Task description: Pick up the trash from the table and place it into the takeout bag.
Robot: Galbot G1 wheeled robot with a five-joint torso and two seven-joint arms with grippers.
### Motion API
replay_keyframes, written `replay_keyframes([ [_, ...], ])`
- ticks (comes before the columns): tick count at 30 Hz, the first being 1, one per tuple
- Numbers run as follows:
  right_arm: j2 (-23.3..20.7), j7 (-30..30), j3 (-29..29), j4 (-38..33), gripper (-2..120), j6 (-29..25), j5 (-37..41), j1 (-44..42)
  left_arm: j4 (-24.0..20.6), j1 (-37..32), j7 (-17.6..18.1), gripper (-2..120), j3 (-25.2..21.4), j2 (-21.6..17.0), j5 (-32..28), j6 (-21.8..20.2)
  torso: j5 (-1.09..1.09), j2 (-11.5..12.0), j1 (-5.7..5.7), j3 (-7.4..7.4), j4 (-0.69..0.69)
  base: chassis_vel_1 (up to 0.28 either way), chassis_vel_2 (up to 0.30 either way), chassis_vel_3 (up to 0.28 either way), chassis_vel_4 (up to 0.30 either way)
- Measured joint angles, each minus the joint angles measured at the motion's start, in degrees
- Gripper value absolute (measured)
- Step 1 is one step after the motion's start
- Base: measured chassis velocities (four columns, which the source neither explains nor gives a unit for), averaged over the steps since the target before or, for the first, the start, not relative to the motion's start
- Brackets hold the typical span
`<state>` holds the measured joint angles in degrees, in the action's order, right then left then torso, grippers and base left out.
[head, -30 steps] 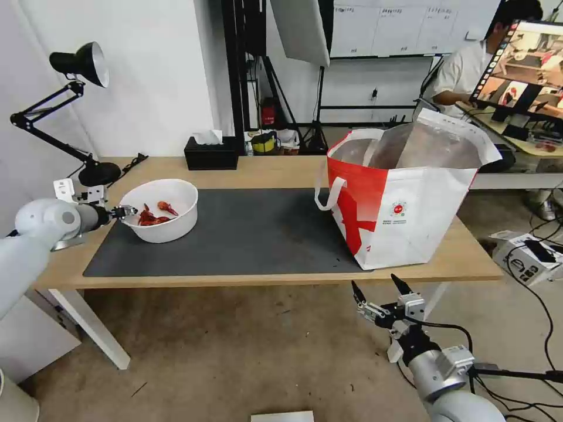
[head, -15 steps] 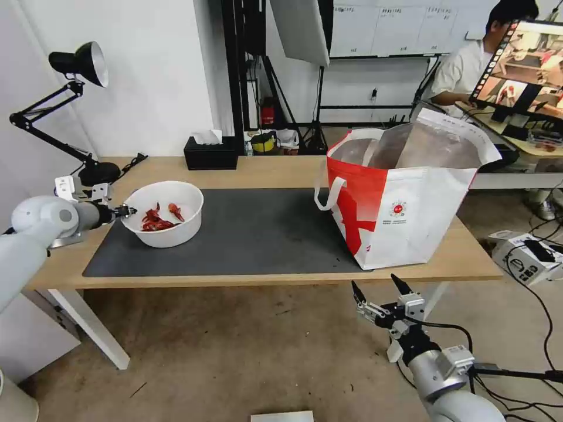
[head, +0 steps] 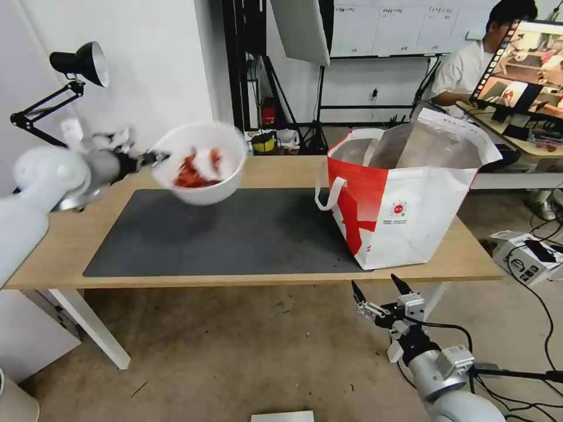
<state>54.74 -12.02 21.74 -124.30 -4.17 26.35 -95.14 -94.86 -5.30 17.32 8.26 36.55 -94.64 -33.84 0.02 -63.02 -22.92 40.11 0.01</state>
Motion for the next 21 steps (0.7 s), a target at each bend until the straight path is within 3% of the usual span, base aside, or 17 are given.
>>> replay_keyframes([
  [4,-0.01,0.00,0.00,0.00,100,0.00,0.00,0.00,-1.13,5.72,1.19,0,3.20,2.21,-2.02,0.14,-0.01,0.00,0.00,0.00,0.00,0.000,0.000,0.000,0.000],
  [6,-0.01,0.00,0.00,0.00,100,0.00,0.00,0.00,-1.46,11.13,2.12,0,6.25,5.81,-3.25,0.19,0.00,0.00,0.00,0.00,-0.02,0.000,0.000,0.000,0.000],
  [7,-0.01,0.00,0.00,0.00,100,0.00,0.00,0.00,-1.46,11.13,2.12,0,6.25,5.81,-3.25,0.19,0.00,0.00,0.00,0.00,-0.02,0.000,0.000,0.000,0.000],
  [10,-0.01,0.00,0.00,0.00,100,0.00,0.00,0.00,-0.11,16.23,3.21,0,9.63,11.93,-3.83,0.67,0.01,0.00,0.00,0.00,0.01,0.000,0.000,0.000,0.000],
  [21,-0.01,0.00,0.00,0.00,100,0.00,0.00,0.00,6.08,19.84,3.73,0,13.76,23.20,-3.30,2.39,-0.01,0.00,0.00,0.00,-0.01,0.000,0.000,0.000,0.000],
])
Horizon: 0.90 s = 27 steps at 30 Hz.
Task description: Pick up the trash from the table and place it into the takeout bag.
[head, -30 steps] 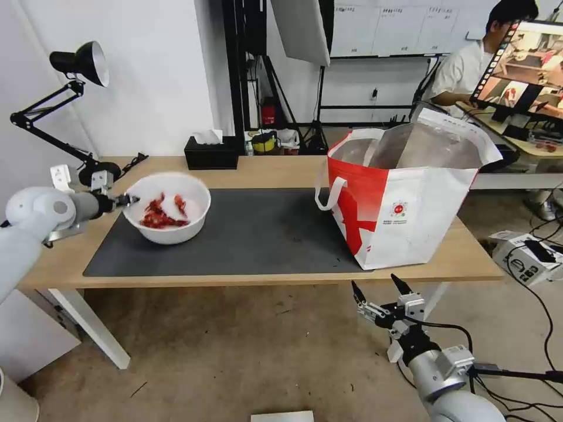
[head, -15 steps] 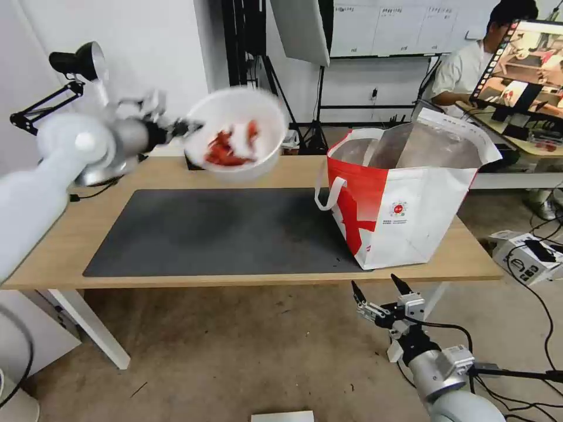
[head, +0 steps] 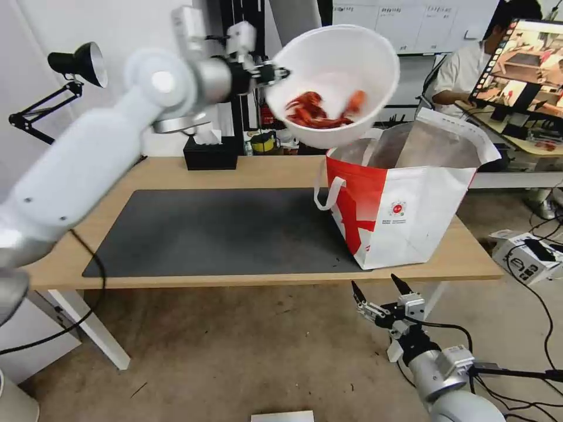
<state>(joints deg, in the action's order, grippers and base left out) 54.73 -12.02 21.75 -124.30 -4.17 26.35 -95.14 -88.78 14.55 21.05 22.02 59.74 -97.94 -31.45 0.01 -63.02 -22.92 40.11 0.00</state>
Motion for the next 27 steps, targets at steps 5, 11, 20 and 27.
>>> replay_keyframes([
  [5,0.00,0.00,0.00,0.00,100,0.00,0.00,0.00,3.63,-0.02,-0.04,0,1.75,4.53,2.00,0.85,0.00,0.00,0.00,0.00,0.00,0.000,0.000,0.000,0.000],
  [11,0.00,0.00,0.00,0.00,100,0.00,0.00,0.00,9.06,-0.52,2.53,0,3.88,9.49,4.83,3.87,-0.01,0.00,0.00,0.00,-0.01,0.000,0.000,0.000,0.000],
  [20,0.00,0.00,0.00,0.00,100,0.00,0.00,0.00,17.31,-1.34,3.51,0,5.30,16.04,10.72,9.47,0.00,0.00,0.00,0.00,0.01,0.000,0.000,0.000,0.000],
  [27,0.00,0.00,0.00,0.00,100,0.00,0.00,0.00,15.91,-2.75,3.11,0,9.39,16.39,19.20,15.12,-0.01,0.00,0.00,0.00,0.00,0.000,0.000,0.000,0.000],
])
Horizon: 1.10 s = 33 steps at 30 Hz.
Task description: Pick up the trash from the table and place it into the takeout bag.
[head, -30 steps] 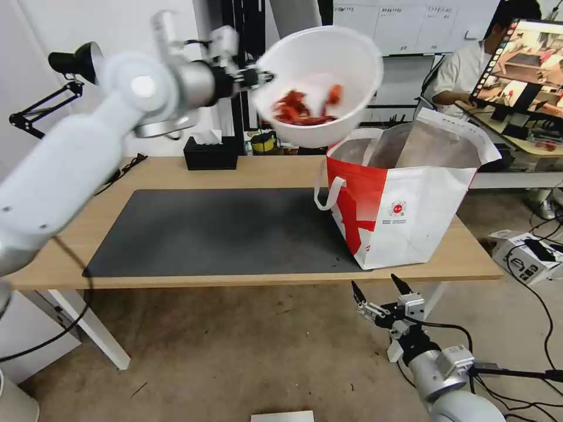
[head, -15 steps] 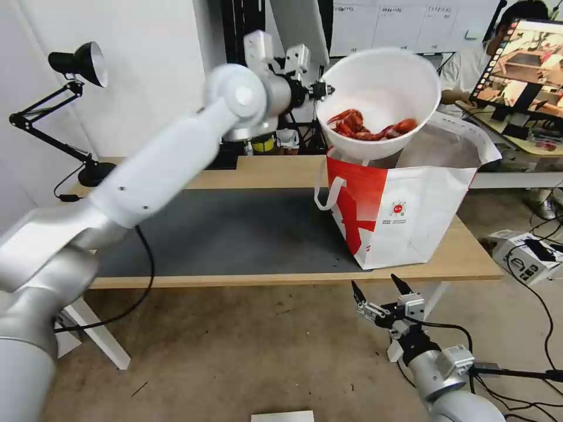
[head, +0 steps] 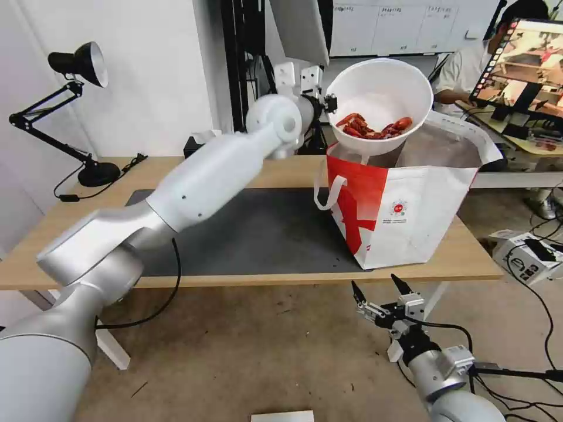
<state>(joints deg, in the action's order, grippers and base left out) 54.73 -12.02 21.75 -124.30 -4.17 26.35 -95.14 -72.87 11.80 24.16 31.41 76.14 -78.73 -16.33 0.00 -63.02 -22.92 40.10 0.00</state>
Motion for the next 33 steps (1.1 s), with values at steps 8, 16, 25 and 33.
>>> replay_keyframes([
  [8,0.00,0.00,0.00,0.00,100,0.00,0.00,0.00,-1.86,-0.35,0.87,0,3.60,-0.30,5.32,2.96,0.00,0.00,0.00,0.00,0.00,0.000,0.000,0.000,0.000],
  [16,0.00,0.00,0.00,0.00,100,0.00,0.00,0.00,-3.72,-0.52,-0.47,0,5.41,-1.44,8.00,3.54,0.00,0.00,0.00,0.00,0.00,0.000,0.000,0.000,0.000],
  [25,0.00,0.00,0.00,0.00,100,0.00,0.00,0.00,-7.11,-0.62,-3.71,0,6.64,-3.61,6.04,2.15,0.00,0.00,0.00,0.00,0.00,0.000,0.000,0.000,0.000],
  [33,0.00,0.00,0.00,0.00,100,0.00,0.00,0.00,-10.23,-0.25,-5.72,7,6.40,-4.93,-3.04,-4.67,0.00,0.00,0.00,0.00,0.00,0.000,0.000,0.000,0.000],
])
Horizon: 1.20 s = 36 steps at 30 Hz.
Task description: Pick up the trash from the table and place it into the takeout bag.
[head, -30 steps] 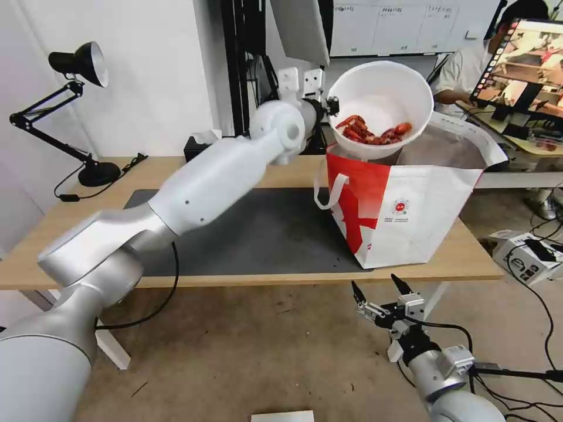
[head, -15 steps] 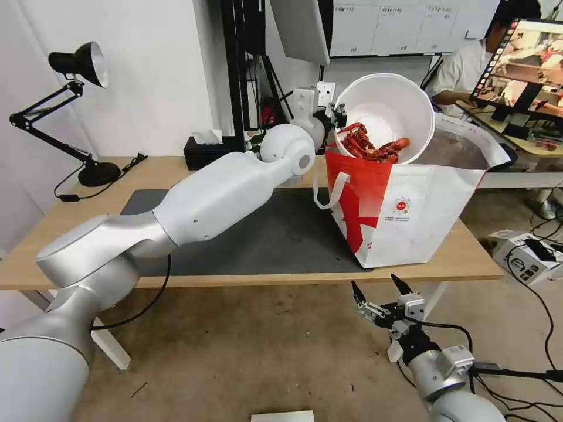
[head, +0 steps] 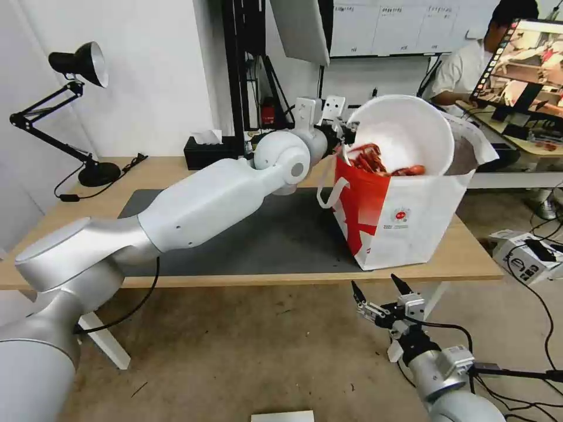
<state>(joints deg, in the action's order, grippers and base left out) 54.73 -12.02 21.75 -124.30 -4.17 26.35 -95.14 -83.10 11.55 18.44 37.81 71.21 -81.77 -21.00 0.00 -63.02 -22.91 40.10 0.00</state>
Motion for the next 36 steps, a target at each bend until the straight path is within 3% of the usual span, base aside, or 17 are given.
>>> replay_keyframes([
  [3,0.00,0.00,0.00,0.00,100,0.00,0.00,0.00,0.13,0.04,0.00,17,-0.08,0.04,-1.51,-1.23,0.00,0.00,0.00,0.00,0.01,0.000,0.000,0.000,0.000],
  [5,0.00,0.00,0.00,0.00,100,0.00,0.00,0.00,0.28,0.00,-0.02,30,-0.32,0.07,-2.19,-1.58,0.00,0.00,0.00,0.00,0.00,0.000,0.000,0.000,0.000],
  [13,0.00,0.00,0.00,0.00,100,0.00,0.00,0.00,0.05,0.00,-0.96,51,-0.90,-0.70,-2.55,-2.11,0.00,0.00,0.00,0.00,0.00,0.000,0.000,0.000,0.000],
  [14,0.00,0.00,0.00,0.00,100,0.00,0.00,0.00,-0.04,0.00,-1.36,59,-1.14,-1.03,-2.44,-2.07,0.00,0.00,0.00,0.00,0.01,0.000,0.000,0.000,0.000],
  [17,0.00,0.00,0.00,0.00,100,0.00,0.00,0.00,-0.29,-0.02,-1.92,65,-1.40,-1.49,-2.23,-1.83,0.00,0.00,-0.01,0.00,0.01,0.000,0.000,0.000,0.000],
  [19,0.00,0.00,0.00,0.00,100,0.00,0.00,0.00,-1.45,-0.27,-3.15,79,-1.88,-2.76,-1.92,-0.69,0.00,0.00,0.00,0.00,0.00,0.000,0.000,0.000,0.000],
  [21,0.01,0.00,0.00,0.00,100,0.00,0.00,0.00,-1.76,-0.37,-3.36,80,-1.99,-3.09,-1.81,-0.40,0.00,0.00,0.00,0.00,0.01,0.000,0.000,0.000,0.000],
  [23,0.00,0.00,0.00,0.00,100,0.00,0.00,0.00,-4.70,-1.60,-5.68,93,-2.76,-6.18,0.23,2.75,0.00,0.00,0.00,0.00,0.01,0.000,0.000,0.000,0.000],
  [25,0.00,0.00,0.00,0.00,100,0.00,0.00,0.00,-5.85,-2.29,-6.18,97,-3.33,-7.46,1.04,3.87,-0.01,0.00,0.00,0.00,0.00,0.000,0.000,0.000,0.000],
  [27,0.00,0.00,0.00,0.00,100,0.00,0.00,0.00,-9.81,-5.90,-6.87,99,-6.92,-11.57,1.88,5.90,-0.01,-0.01,-0.01,0.00,0.01,0.000,0.000,0.000,0.000],
  [29,0.00,0.00,0.00,0.00,100,0.00,0.00,0.00,-10.44,-6.73,-6.91,100,-7.86,-12.28,1.92,6.17,-0.01,0.00,0.00,0.00,0.00,0.000,0.000,0.000,0.000],
  [31,0.00,0.01,0.00,0.00,100,0.00,0.00,0.00,-15.68,-16.52,-7.46,100,-16.36,-18.85,3.72,8.26,-0.03,-0.01,0.00,0.00,0.00,0.000,0.000,0.000,0.000],
  [33,0.00,0.00,0.01,0.00,100,0.00,0.00,0.00,-16.75,-18.85,-8.15,100,-18.00,-20.29,4.55,8.93,-0.03,-0.01,0.00,0.00,0.00,0.000,0.000,0.000,0.000],
  [35,0.01,0.01,0.00,0.00,100,0.00,0.00,0.00,-20.88,-29.50,-11.14,100,-25.62,-26.25,9.16,11.49,-0.02,-0.01,0.00,0.00,-0.01,0.000,0.000,0.000,0.000],
  [36,0.01,0.01,0.00,0.00,100,0.00,0.00,0.00,-20.88,-29.50,-11.14,100,-25.62,-26.25,9.16,11.49,-0.02,-0.01,0.00,0.00,-0.01,0.000,0.000,0.000,0.000],
])
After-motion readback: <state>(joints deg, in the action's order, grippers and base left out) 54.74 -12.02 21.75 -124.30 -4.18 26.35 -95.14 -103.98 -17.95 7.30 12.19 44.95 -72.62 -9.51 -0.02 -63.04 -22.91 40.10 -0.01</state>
